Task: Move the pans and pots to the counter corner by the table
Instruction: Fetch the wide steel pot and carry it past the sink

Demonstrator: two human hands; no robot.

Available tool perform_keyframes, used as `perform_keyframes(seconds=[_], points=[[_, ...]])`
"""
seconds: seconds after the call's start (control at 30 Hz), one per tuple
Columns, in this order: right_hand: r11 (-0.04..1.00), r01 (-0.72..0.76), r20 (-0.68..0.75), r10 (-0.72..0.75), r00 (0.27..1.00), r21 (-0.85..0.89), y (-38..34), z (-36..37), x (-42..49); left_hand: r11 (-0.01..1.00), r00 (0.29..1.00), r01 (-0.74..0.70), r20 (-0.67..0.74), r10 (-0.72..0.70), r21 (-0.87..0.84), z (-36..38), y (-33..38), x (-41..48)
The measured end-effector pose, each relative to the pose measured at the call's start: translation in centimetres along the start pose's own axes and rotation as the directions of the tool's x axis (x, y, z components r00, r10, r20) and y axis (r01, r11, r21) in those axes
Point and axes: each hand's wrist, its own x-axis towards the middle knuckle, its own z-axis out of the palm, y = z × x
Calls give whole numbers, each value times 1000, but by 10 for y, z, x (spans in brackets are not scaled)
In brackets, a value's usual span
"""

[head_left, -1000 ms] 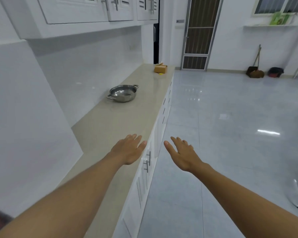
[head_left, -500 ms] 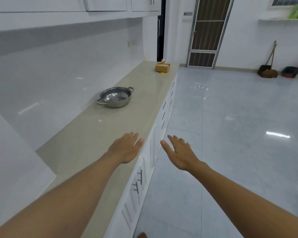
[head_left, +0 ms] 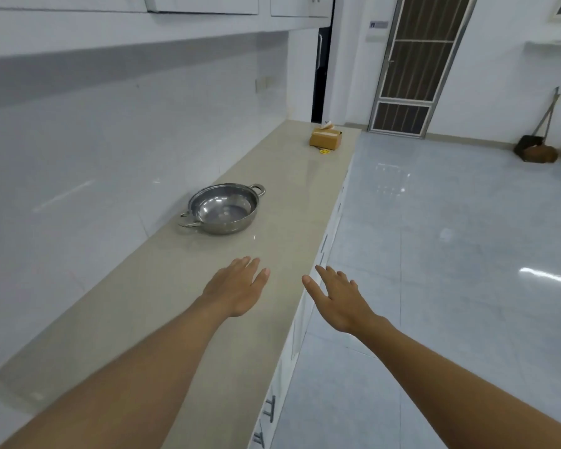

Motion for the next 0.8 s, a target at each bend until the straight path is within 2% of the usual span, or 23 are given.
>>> perform_keyframes(seconds=[0.37,0.5,0.8], points=[[991,130,81,-128,988,-19,-14,5,160,984,982,180,-57,-180,-1,-21,-66,102],[984,179,151,-176,973,-9,-10,10,231,956,954,288,-66,-291,-54,-17,-79,156],[959,281,288,-256,923,-49,-15,24,381,911,911,400,-64,-407,-105,-2,-103,266]])
